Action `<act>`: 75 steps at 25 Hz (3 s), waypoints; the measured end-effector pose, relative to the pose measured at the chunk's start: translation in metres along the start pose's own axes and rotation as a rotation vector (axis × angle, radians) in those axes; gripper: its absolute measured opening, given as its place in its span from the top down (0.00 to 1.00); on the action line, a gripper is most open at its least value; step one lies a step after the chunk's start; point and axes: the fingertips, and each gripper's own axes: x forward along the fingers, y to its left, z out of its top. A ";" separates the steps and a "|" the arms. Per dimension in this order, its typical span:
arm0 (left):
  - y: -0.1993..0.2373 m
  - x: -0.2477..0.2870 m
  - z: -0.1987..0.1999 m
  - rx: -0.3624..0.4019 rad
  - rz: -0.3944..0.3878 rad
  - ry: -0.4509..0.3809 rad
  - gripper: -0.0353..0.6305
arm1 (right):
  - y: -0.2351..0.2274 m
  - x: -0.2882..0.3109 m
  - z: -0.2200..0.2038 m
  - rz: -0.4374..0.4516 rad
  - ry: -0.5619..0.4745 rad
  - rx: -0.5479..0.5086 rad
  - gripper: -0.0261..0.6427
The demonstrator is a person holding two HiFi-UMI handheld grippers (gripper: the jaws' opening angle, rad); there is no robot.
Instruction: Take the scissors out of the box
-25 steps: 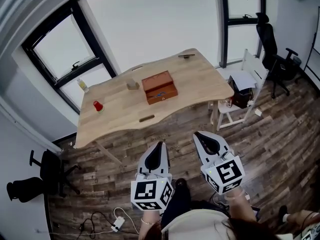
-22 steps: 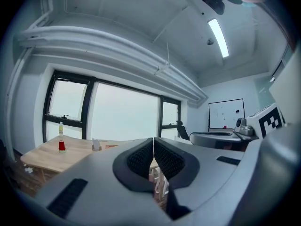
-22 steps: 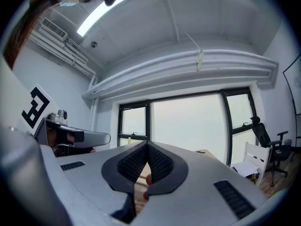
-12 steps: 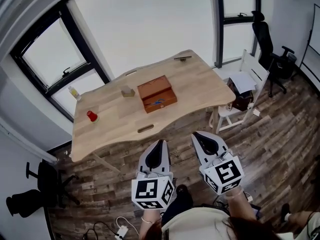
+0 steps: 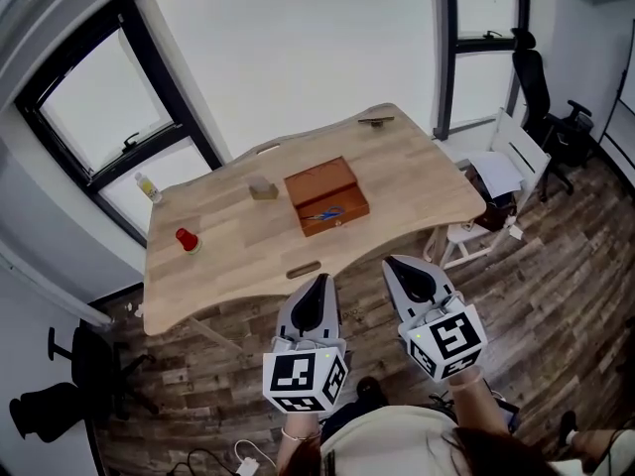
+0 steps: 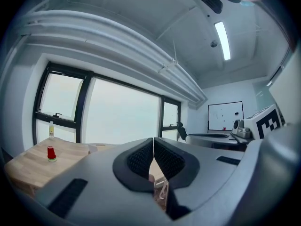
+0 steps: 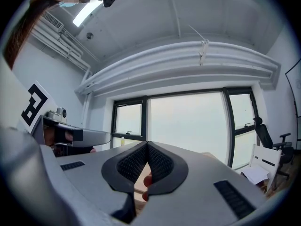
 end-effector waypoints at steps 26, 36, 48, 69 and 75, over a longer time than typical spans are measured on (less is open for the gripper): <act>0.091 0.075 -0.015 -0.047 -0.063 0.032 0.91 | -0.001 0.124 -0.002 -0.011 -0.011 -0.011 0.92; 0.116 0.131 -0.015 -0.062 -0.051 0.044 0.91 | -0.030 0.177 -0.012 0.003 0.022 -0.030 0.92; 0.147 0.204 -0.015 -0.050 -0.018 0.071 0.91 | -0.065 0.251 -0.018 0.064 0.047 -0.053 0.92; 0.198 0.288 -0.036 -0.069 0.053 0.095 0.91 | -0.091 0.346 -0.081 0.319 0.234 -0.215 0.89; 0.211 0.302 -0.050 -0.104 0.096 0.101 0.91 | -0.097 0.367 -0.109 0.404 0.303 -0.252 0.88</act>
